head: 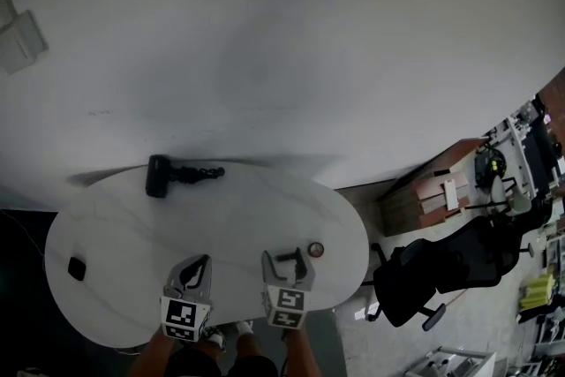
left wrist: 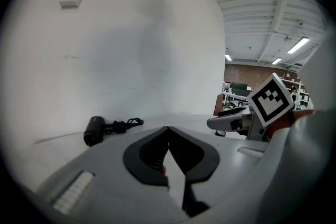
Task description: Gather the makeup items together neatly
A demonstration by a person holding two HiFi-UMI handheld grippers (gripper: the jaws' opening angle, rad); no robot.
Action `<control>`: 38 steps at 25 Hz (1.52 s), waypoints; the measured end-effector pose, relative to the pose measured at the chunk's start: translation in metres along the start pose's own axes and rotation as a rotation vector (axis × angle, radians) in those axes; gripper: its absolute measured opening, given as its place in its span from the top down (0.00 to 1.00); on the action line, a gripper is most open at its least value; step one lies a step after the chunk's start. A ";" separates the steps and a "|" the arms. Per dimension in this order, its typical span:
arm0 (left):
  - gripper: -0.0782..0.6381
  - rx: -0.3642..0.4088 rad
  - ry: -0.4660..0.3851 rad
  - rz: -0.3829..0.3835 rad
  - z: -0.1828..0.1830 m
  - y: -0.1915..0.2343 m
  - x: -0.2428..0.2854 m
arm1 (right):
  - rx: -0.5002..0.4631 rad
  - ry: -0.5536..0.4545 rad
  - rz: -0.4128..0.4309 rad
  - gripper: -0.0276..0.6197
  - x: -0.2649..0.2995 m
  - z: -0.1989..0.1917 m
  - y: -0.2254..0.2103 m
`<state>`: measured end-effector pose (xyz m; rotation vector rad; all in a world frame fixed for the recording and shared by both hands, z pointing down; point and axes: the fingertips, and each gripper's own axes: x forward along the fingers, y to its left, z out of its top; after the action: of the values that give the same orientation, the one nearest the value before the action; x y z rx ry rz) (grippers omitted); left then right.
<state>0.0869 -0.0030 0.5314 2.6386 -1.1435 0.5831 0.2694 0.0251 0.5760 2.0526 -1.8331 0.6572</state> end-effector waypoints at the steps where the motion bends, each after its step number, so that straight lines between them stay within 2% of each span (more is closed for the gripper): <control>1: 0.88 -0.004 -0.012 0.009 0.007 0.001 -0.006 | -0.016 -0.016 0.021 0.44 -0.004 0.009 0.007; 9: 0.88 -0.018 -0.097 0.115 0.039 0.014 -0.054 | -0.128 -0.139 0.184 0.46 -0.047 0.062 0.067; 14: 0.88 -0.019 -0.150 0.181 0.057 0.024 -0.085 | -0.154 -0.205 0.248 0.59 -0.070 0.087 0.095; 20: 0.88 -0.032 -0.184 0.266 0.066 0.037 -0.122 | -0.198 -0.248 0.320 0.81 -0.089 0.101 0.126; 22: 0.88 -0.042 -0.196 0.292 0.066 0.040 -0.131 | -0.214 -0.255 0.352 0.83 -0.095 0.104 0.136; 26: 0.88 -0.049 -0.206 0.337 0.062 0.047 -0.148 | -0.249 -0.273 0.402 0.93 -0.105 0.104 0.157; 30: 0.88 -0.054 -0.223 0.367 0.063 0.053 -0.159 | -0.262 -0.269 0.448 0.95 -0.108 0.100 0.173; 38: 0.88 -0.074 -0.216 0.399 0.058 0.063 -0.162 | -0.275 -0.258 0.484 0.95 -0.101 0.100 0.186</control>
<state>-0.0439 0.0404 0.4113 2.4669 -1.7412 0.3123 0.0912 0.0346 0.4248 1.5842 -2.4450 0.2295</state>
